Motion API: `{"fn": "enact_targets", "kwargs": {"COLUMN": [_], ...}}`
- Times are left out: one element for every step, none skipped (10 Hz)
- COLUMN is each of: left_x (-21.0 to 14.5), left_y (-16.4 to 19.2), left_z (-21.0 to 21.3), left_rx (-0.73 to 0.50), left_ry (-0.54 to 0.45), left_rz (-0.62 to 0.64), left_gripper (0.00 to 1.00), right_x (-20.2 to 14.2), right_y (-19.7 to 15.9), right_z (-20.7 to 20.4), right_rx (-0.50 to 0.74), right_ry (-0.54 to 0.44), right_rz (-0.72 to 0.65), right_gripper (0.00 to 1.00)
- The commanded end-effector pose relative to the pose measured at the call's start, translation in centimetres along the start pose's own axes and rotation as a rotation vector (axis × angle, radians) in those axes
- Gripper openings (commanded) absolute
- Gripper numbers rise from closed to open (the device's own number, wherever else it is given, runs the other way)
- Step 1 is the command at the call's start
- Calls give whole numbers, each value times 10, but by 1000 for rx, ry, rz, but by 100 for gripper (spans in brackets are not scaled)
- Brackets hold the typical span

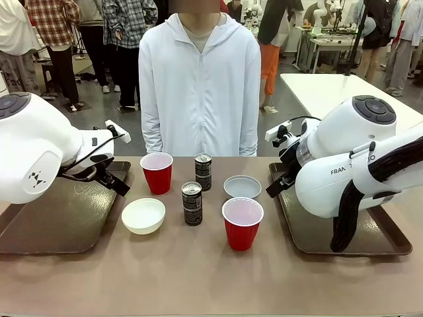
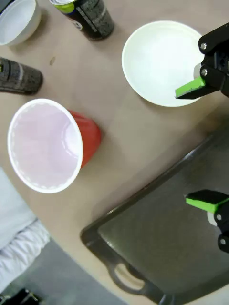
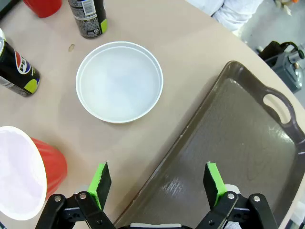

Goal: Prepare tableware on both trays.
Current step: Pick up a Picnic Bowl from the table and place it on a Handle tray.

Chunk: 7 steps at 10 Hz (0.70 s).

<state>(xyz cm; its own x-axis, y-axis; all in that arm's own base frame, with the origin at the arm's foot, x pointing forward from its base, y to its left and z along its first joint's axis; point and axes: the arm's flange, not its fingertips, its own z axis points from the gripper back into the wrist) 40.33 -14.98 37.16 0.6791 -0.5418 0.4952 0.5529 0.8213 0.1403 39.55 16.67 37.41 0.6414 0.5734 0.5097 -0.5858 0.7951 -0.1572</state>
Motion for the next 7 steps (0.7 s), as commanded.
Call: {"fn": "enact_targets", "kwargs": {"left_x": [0, 0, 0, -10, -24, -43, -63], "left_y": [0, 0, 0, 5, -5, -12, -13], "left_z": [0, 0, 0, 8, 29, 55, 82], "left_rx": [0, 0, 0, -27, -64, -94, -123], "left_ry": [0, 0, 0, 38, 95, 116, 150], "left_rz": [0, 0, 0, -51, -67, -79, -56], "left_gripper": [100, 100, 100, 100, 100, 100, 100], "right_x": [0, 0, 0, 0, -13, -36, -66], "right_y": [0, 0, 0, 0, 8, 14, 18], "right_z": [0, 0, 0, 0, 21, 47, 78], "right_rx": [0, 0, 0, 0, 143, 186, 164], "right_ry": [0, 0, 0, 0, 61, 120, 184], "right_rz": [0, 0, 0, 0, -59, -72, -108], "right_gripper": [100, 100, 100, 100, 100, 100, 100]}}
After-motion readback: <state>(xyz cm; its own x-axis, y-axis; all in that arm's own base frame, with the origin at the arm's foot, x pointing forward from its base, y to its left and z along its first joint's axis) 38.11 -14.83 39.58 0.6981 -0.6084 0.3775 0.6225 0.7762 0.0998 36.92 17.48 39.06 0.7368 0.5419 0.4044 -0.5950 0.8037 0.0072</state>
